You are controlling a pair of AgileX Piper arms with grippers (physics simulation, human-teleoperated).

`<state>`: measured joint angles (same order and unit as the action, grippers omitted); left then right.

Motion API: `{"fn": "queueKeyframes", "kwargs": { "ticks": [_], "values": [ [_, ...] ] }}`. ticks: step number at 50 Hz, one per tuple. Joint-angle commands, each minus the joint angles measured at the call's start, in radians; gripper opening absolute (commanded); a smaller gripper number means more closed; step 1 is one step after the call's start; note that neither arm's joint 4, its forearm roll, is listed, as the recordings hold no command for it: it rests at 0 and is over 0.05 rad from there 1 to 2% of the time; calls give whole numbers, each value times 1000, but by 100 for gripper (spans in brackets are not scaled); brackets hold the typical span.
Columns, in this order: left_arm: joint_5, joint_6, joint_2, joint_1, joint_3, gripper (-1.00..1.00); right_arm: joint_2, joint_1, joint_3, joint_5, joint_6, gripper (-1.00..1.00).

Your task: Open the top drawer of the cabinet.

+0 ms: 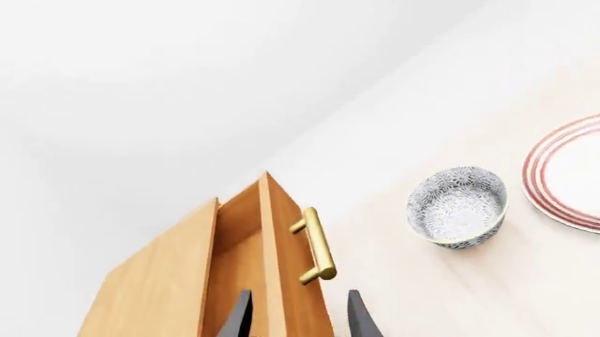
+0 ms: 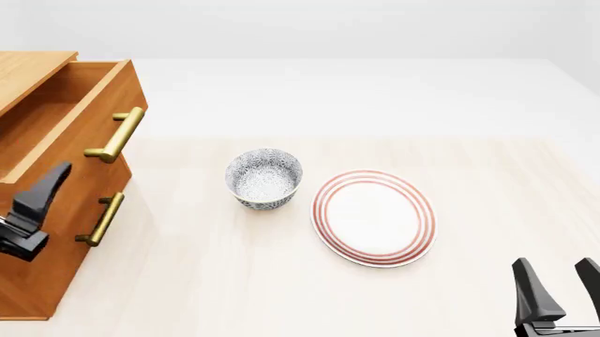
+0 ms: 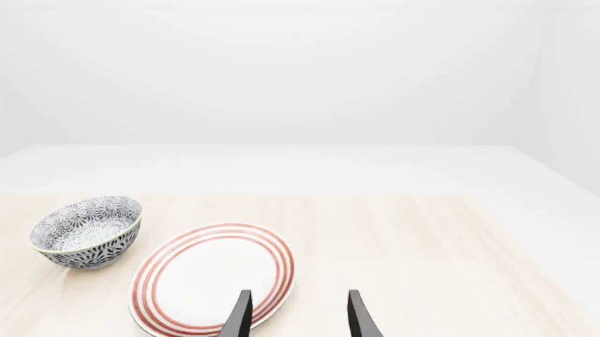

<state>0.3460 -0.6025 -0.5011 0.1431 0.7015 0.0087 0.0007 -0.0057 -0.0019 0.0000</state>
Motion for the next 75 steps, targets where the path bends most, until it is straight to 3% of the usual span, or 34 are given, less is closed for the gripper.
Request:
{"fn": "queueKeyframes", "kwargs": {
  "ticks": [1, 4, 11, 21, 29, 33, 41, 44, 47, 59, 75],
  "values": [
    [163, 276, -25, 1, 148, 100, -1, 0, 1, 0, 0, 100],
    [189, 339, -43, 7, 176, 100, -1, 0, 1, 0, 0, 100],
    [257, 388, -42, -27, 224, 100, -1, 0, 1, 0, 0, 100],
    [322, 551, -118, -10, 272, 100, -1, 0, 1, 0, 0, 100],
    [376, 586, -156, -35, 325, 100, -1, 0, 1, 0, 0, 100],
    [428, 587, -162, -89, 361, 100, -1, 0, 1, 0, 0, 100],
    [488, 629, -230, -88, 430, 100, -1, 0, 1, 0, 0, 100],
    [493, 712, -276, -34, 454, 100, -1, 0, 1, 0, 0, 100],
    [546, 665, -281, -102, 497, 100, -1, 0, 1, 0, 0, 100],
    [620, 716, -392, -93, 597, 100, -1, 0, 1, 0, 0, 100],
    [700, 714, -498, -111, 666, 100, -1, 0, 1, 0, 0, 100]
  ]
}}
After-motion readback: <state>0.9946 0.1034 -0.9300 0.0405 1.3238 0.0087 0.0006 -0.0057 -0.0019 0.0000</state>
